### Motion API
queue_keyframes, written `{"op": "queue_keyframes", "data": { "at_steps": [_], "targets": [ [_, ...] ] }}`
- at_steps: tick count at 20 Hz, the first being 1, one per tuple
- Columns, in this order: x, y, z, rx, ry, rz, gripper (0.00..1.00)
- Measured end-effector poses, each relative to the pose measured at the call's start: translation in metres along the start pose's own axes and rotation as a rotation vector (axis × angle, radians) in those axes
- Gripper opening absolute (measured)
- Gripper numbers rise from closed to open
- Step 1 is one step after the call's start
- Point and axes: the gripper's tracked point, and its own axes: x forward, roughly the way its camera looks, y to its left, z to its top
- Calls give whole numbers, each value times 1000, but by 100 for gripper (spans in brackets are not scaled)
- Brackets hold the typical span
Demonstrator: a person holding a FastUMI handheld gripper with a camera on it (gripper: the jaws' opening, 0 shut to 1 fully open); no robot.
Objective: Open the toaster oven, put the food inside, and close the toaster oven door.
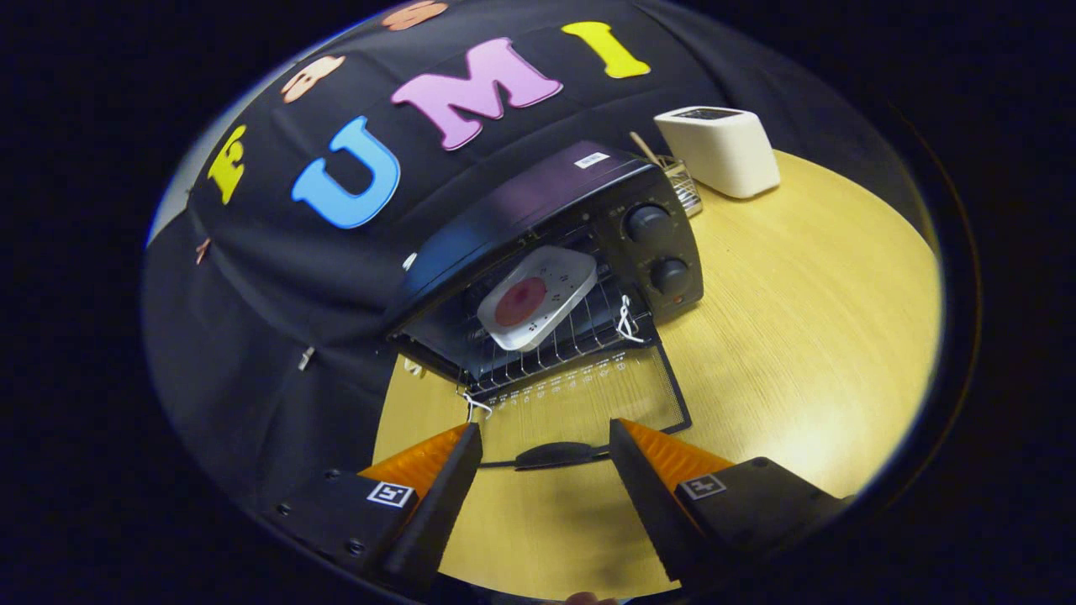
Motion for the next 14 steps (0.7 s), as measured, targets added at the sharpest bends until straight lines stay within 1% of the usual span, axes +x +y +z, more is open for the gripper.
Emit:
{"op": "queue_keyframes", "data": {
  "at_steps": [2,5,8,10,14],
  "targets": [
    [-4,-7,-16,-81,24,-20,98],
    [-4,-22,-38,-208,61,-80,98],
    [0,-40,-64,-327,129,-170,99],
    [7,-44,-78,-337,165,-206,99],
    [23,-48,-91,-373,186,-279,99]
  ]
}}
